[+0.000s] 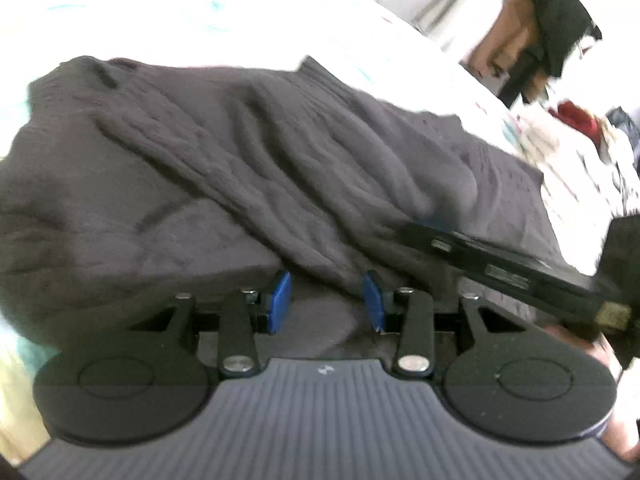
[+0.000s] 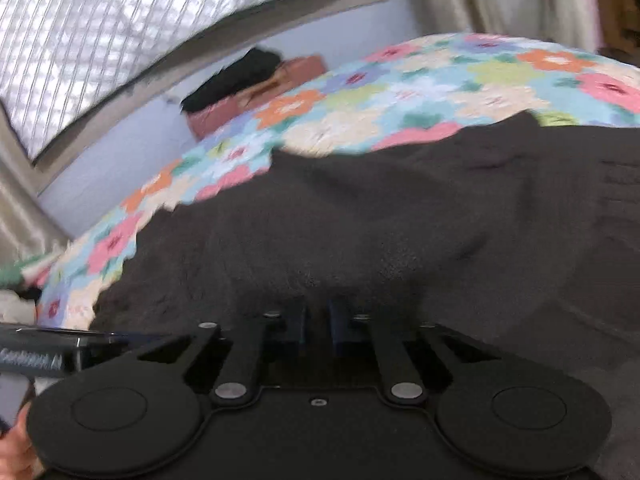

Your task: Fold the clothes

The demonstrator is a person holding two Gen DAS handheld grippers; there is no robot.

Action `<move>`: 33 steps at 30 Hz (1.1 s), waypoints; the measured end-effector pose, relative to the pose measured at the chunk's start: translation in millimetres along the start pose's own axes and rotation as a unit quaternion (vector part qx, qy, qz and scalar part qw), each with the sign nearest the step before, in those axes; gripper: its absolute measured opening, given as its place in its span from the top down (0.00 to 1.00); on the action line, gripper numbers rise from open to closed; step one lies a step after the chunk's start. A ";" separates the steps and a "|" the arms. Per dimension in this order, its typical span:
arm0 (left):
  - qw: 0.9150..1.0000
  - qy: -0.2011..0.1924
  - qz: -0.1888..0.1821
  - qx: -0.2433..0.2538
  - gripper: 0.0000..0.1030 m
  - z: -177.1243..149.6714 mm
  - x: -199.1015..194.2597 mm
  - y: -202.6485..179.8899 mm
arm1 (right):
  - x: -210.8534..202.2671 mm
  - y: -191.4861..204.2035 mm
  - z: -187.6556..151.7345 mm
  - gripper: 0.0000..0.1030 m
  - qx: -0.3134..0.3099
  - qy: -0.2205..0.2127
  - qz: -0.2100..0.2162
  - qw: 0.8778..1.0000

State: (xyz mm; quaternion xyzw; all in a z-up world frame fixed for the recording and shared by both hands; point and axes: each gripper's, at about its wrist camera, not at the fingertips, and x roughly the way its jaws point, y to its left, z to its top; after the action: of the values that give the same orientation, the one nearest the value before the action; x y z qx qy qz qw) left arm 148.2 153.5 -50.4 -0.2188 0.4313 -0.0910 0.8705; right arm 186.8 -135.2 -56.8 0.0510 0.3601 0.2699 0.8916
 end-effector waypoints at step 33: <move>0.952 0.024 -0.304 0.000 0.90 -8.5 66.4 -72.2 | -88.2 -72.2 -25.7 0.48 0.167 -0.074 -0.056 0.982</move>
State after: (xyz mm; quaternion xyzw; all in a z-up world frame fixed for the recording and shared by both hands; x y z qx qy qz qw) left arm 184.3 63.7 -69.0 -0.3380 0.3646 -0.3566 0.7910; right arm 149.1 -244.9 -42.0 0.1990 0.3359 0.1509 0.9082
